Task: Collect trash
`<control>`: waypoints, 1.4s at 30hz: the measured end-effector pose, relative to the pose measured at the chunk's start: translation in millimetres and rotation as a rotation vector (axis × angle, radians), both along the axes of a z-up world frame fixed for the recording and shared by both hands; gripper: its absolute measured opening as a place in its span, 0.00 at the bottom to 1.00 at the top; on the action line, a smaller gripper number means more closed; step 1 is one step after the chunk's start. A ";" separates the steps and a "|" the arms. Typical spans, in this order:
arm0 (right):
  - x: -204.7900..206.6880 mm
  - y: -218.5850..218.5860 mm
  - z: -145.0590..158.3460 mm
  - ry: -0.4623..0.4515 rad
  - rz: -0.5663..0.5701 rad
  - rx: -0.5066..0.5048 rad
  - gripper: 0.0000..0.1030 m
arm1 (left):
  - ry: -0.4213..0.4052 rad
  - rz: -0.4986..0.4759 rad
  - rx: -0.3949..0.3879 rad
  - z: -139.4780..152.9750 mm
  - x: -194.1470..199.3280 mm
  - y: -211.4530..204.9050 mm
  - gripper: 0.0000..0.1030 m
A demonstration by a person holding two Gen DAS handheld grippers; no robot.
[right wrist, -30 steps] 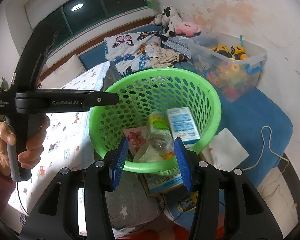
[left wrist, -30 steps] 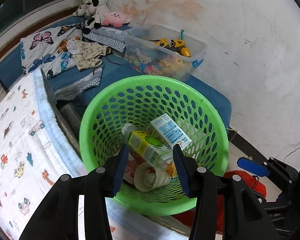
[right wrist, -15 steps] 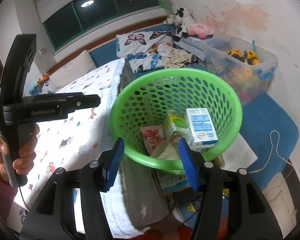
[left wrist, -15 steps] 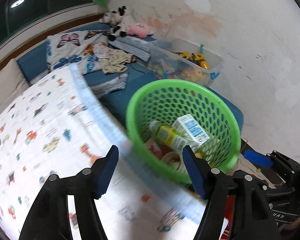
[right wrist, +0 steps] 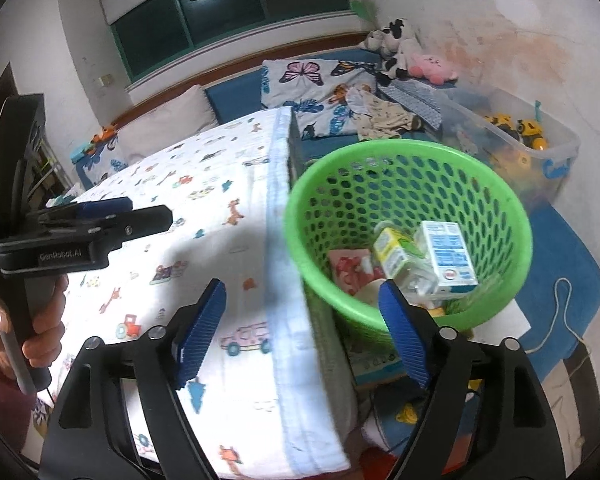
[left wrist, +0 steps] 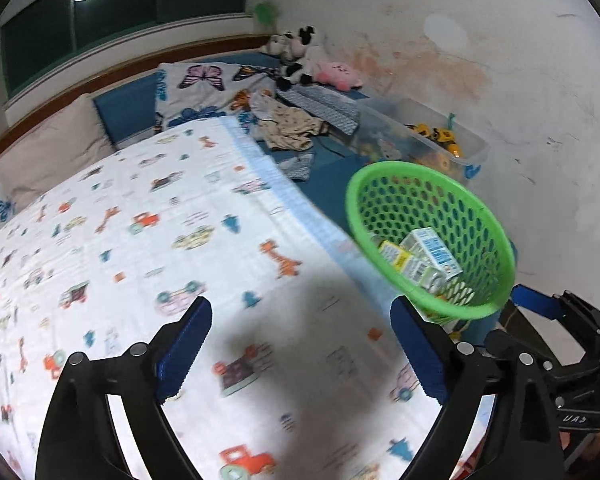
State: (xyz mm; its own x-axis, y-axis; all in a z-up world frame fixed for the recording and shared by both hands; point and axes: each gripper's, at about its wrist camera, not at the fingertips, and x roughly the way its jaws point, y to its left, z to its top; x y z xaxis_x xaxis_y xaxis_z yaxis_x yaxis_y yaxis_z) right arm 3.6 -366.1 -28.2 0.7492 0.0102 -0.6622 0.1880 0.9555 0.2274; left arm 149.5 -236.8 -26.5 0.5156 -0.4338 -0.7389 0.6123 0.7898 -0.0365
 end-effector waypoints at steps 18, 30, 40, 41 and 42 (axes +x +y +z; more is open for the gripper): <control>6.6 43.2 7.3 0.009 0.035 -0.090 0.90 | -0.020 0.119 -0.032 3.4 -19.1 73.2 0.93; -0.5 58.7 12.6 -0.006 0.040 -0.087 0.93 | -0.070 0.177 -0.035 9.4 -36.4 98.5 0.93; -3.8 65.6 15.7 -0.012 0.036 -0.087 0.94 | -0.100 0.197 -0.040 11.7 -48.7 111.3 0.93; -4.4 66.9 16.5 -0.013 0.036 -0.086 0.94 | -0.100 0.200 -0.041 11.6 -49.3 112.1 0.93; -4.4 67.0 16.5 -0.013 0.037 -0.085 0.94 | -0.100 0.205 -0.043 11.3 -49.7 113.5 0.93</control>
